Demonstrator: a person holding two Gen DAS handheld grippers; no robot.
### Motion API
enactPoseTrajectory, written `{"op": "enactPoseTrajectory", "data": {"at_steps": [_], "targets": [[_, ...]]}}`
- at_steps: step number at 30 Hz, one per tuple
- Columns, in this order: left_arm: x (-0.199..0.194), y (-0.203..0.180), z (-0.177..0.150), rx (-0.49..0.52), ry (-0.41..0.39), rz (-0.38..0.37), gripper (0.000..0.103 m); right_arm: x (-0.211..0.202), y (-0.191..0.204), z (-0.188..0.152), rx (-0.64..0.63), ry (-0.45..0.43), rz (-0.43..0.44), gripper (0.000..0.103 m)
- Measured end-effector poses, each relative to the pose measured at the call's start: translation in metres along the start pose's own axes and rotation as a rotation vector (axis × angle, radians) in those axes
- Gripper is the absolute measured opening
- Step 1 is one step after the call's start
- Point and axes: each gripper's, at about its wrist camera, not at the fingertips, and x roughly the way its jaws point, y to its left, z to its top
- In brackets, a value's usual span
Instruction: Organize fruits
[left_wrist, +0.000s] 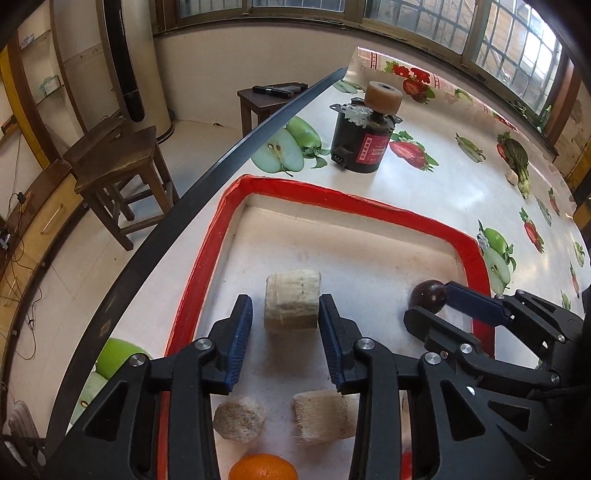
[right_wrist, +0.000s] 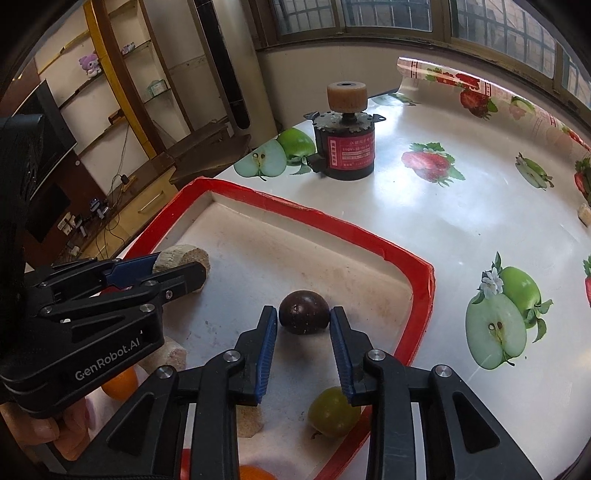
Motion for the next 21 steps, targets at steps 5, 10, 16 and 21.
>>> {"op": "enactPoseTrajectory", "data": {"at_steps": [5,10,16,21], "targets": [[-0.009,0.002,-0.006,-0.002,-0.012,0.005,0.05,-0.01,0.001,-0.001,-0.011,-0.026,-0.014,0.052],[-0.021,0.003,-0.011,-0.008,-0.027,0.013,0.054,-0.023,0.004,-0.005,-0.028,-0.041,-0.022,0.052],[-0.042,0.001,-0.022,-0.007,-0.057,-0.003,0.054,-0.041,0.0,-0.014,-0.009,-0.056,-0.007,0.052],[-0.065,0.001,-0.04,-0.022,-0.089,-0.03,0.054,-0.057,0.0,-0.027,-0.019,-0.061,0.009,0.053]]}}
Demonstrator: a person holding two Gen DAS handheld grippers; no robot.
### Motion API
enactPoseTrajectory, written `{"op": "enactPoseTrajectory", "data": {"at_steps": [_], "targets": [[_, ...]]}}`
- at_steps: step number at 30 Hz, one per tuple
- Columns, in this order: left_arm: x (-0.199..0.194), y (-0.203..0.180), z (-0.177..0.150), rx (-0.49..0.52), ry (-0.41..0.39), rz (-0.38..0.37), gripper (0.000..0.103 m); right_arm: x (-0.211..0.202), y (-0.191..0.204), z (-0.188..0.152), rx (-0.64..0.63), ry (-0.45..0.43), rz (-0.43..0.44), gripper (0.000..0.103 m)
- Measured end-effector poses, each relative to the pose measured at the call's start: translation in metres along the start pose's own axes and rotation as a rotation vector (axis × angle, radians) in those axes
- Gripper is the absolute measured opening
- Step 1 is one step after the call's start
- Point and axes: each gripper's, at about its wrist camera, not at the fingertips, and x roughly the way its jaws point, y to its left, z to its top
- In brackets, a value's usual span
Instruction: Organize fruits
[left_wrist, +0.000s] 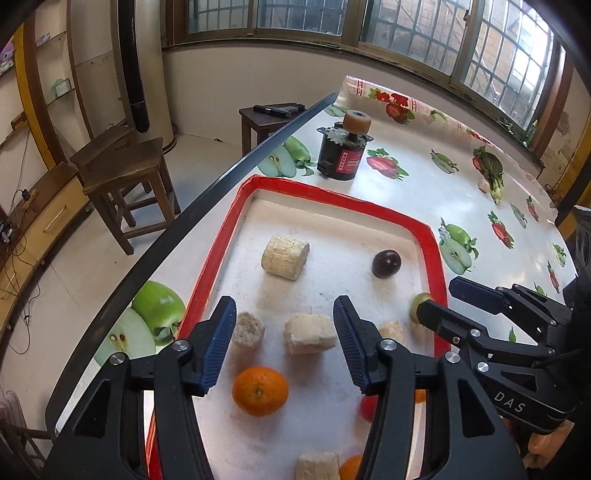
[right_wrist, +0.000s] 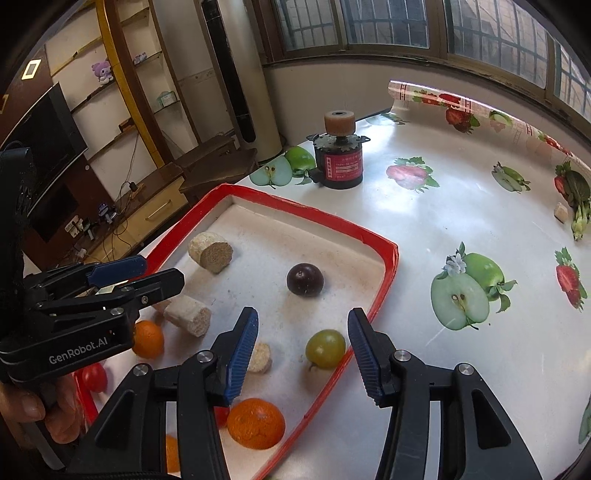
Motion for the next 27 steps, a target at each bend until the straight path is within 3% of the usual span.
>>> {"op": "enactPoseTrajectory", "data": {"at_steps": [3,5,10,17,27], "targets": [[-0.013,-0.003,-0.013,0.01,-0.022,0.001,0.06,-0.009,0.003,-0.009,-0.031,0.007,0.011,0.055],[-0.021,-0.005,-0.022,0.024,-0.045,0.013,0.074,-0.016,0.006,-0.017,-0.066,0.009,0.013,0.057],[-0.033,-0.004,-0.039,0.038,-0.054,0.02,0.074,-0.032,0.011,-0.035,-0.138,0.01,0.02,0.058],[-0.048,-0.001,-0.064,0.046,-0.056,0.022,0.074,-0.059,0.021,-0.054,-0.236,-0.013,0.037,0.074],[-0.074,-0.006,-0.093,0.115,-0.102,0.065,0.074,-0.074,0.03,-0.077,-0.371,-0.011,0.098,0.076]]}}
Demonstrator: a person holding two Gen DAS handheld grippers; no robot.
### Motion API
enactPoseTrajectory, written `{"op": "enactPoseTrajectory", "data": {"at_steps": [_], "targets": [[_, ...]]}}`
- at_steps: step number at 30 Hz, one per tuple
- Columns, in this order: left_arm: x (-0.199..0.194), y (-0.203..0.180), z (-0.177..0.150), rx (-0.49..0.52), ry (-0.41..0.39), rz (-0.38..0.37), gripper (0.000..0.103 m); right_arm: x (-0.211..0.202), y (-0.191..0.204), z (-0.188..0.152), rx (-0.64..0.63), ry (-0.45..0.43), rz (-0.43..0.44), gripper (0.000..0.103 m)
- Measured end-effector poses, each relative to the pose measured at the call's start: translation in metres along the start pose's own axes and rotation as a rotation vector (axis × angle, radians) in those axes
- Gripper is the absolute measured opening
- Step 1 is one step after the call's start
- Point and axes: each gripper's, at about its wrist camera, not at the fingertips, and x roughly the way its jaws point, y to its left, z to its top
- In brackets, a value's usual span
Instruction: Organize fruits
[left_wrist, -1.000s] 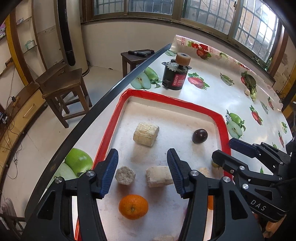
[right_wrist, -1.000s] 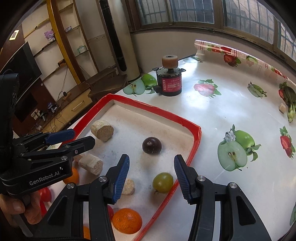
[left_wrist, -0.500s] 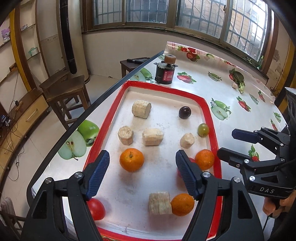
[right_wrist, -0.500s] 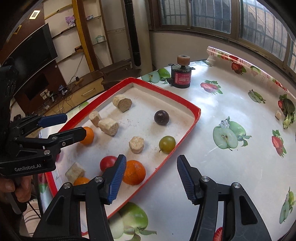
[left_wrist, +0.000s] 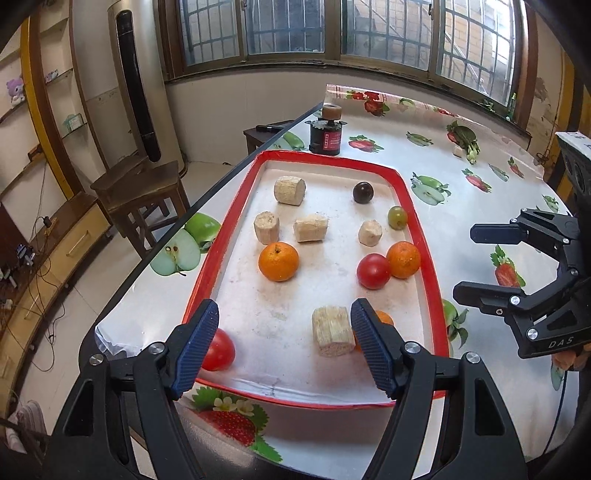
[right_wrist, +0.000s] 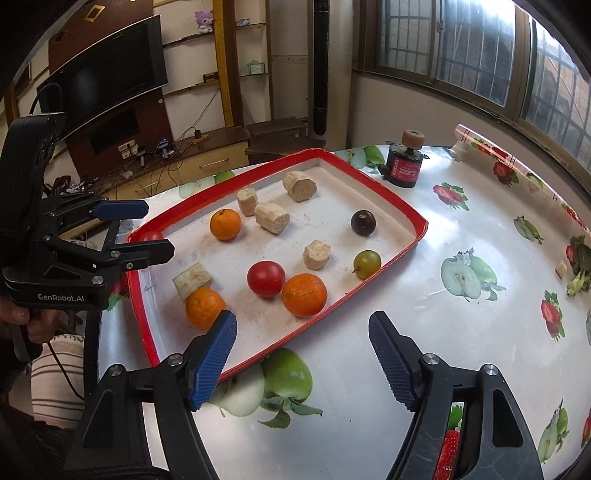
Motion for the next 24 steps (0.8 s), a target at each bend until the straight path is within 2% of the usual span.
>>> {"op": "enactPoseTrajectory", "data": {"at_steps": [4,8,11,16,24], "targets": [[-0.009,-0.001,-0.007,0.008,-0.015,0.005,0.074,-0.001,0.001,-0.007,-0.01,0.004,0.037,0.077],[-0.013,0.0,-0.01,-0.007,-0.009,-0.03,0.075,-0.005,0.005,-0.012,-0.031,0.006,0.047,0.077],[-0.015,-0.004,-0.013,0.0,-0.001,-0.032,0.08,-0.008,0.01,-0.015,-0.057,0.004,0.059,0.077],[-0.021,-0.012,-0.017,0.037,-0.007,-0.029,0.08,-0.01,0.016,-0.017,-0.094,0.007,0.078,0.077],[-0.028,-0.012,-0.015,0.04,-0.01,-0.034,0.08,-0.012,0.02,-0.018,-0.109,0.006,0.082,0.077]]}}
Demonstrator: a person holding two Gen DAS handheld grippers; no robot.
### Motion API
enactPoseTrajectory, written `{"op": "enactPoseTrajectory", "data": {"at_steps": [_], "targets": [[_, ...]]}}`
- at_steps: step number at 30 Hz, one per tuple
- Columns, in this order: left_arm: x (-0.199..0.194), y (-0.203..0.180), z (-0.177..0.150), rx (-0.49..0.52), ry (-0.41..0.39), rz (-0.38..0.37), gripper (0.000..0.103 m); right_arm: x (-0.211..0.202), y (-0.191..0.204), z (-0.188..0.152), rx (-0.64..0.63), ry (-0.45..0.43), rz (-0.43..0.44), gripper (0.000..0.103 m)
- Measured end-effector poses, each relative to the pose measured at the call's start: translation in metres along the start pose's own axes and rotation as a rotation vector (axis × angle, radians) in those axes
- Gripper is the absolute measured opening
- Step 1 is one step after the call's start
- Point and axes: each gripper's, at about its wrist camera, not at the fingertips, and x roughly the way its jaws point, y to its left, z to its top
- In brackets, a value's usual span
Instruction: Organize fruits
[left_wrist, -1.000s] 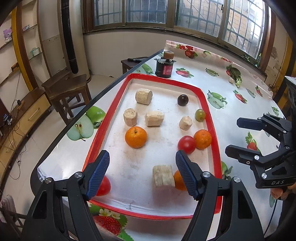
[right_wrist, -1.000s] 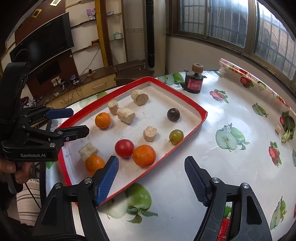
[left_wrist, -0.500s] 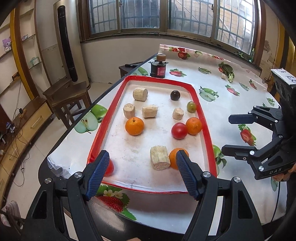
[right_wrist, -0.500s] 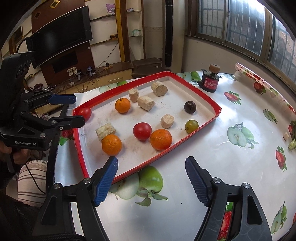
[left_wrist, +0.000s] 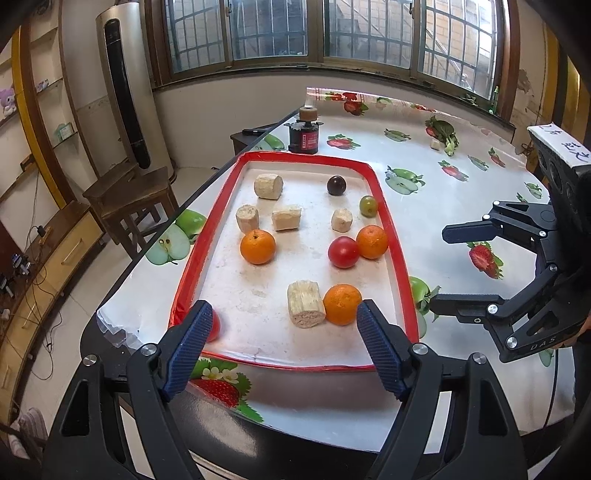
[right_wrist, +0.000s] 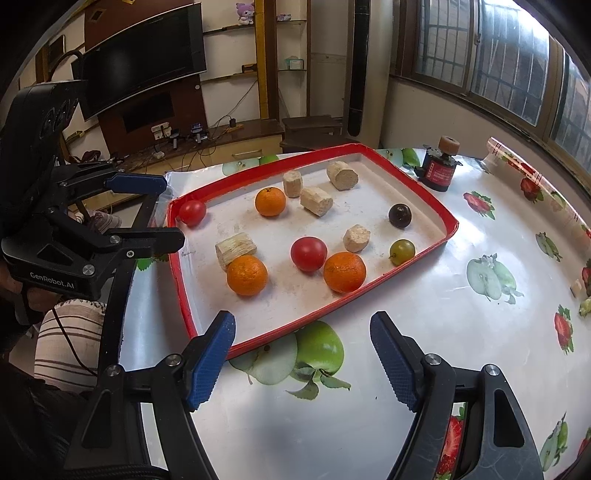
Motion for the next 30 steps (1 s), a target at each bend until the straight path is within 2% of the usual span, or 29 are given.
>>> {"op": "enactPoseTrajectory", "data": {"at_steps": [23,30], "targets": [[-0.02,-0.003,0.007,0.016,-0.054,0.013,0.082,-0.007,0.01,0.002,-0.05,-0.017,0.001,0.077],[-0.021,-0.002,0.007,0.023,-0.075,0.043,0.082,-0.006,0.011,0.001,-0.047,-0.019,0.005,0.077]]}}
